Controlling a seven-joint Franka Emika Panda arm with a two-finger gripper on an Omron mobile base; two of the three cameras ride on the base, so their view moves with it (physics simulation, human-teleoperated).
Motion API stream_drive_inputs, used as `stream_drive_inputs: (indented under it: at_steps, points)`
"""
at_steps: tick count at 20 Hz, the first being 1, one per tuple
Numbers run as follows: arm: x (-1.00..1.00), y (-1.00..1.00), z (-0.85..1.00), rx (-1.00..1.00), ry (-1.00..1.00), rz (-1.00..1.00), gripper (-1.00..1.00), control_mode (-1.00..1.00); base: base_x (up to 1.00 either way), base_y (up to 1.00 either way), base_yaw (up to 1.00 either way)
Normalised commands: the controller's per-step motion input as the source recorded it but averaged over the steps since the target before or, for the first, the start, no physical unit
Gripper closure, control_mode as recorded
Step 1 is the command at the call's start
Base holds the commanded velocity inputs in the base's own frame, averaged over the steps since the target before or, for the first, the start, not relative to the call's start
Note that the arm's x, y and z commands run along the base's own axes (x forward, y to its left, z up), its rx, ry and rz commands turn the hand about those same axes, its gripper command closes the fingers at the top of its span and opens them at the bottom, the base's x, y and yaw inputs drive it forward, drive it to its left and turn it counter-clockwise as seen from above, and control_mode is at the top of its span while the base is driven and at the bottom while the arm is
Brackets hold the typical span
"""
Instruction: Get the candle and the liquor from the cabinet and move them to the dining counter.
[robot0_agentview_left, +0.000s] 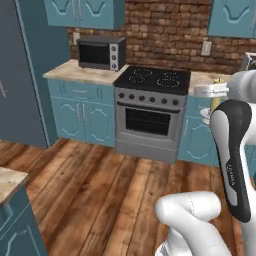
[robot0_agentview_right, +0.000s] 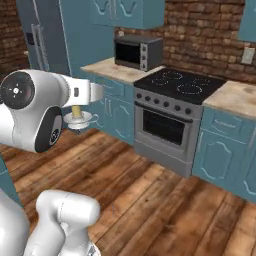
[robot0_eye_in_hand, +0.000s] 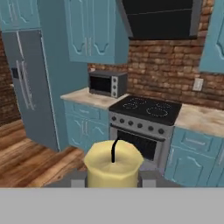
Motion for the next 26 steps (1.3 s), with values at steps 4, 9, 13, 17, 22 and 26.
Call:
stream_drive_inputs:
  at_steps: [4,9,13,17,22,26]
  points:
    - [0.0,0.0,0.0,0.0,0.0,0.0,1.0,1.0,0.01,0.0,0.96]
    - [0.0,0.0,0.0,0.0,0.0,0.0,1.0,1.0,0.0,-0.07,0.93]
    - [0.0,0.0,0.0,0.0,0.0,0.0,1.0,1.0,0.0,-0.45,0.8]
    - [0.0,0.0,0.0,0.0,0.0,0.0,1.0,1.0,0.01,-0.75,0.67]
    - [0.0,0.0,0.0,0.0,0.0,0.0,1.0,1.0,0.19,-0.7,0.64]
    - [0.0,0.0,0.0,0.0,0.0,0.0,1.0,1.0,0.24,-0.74,0.63]
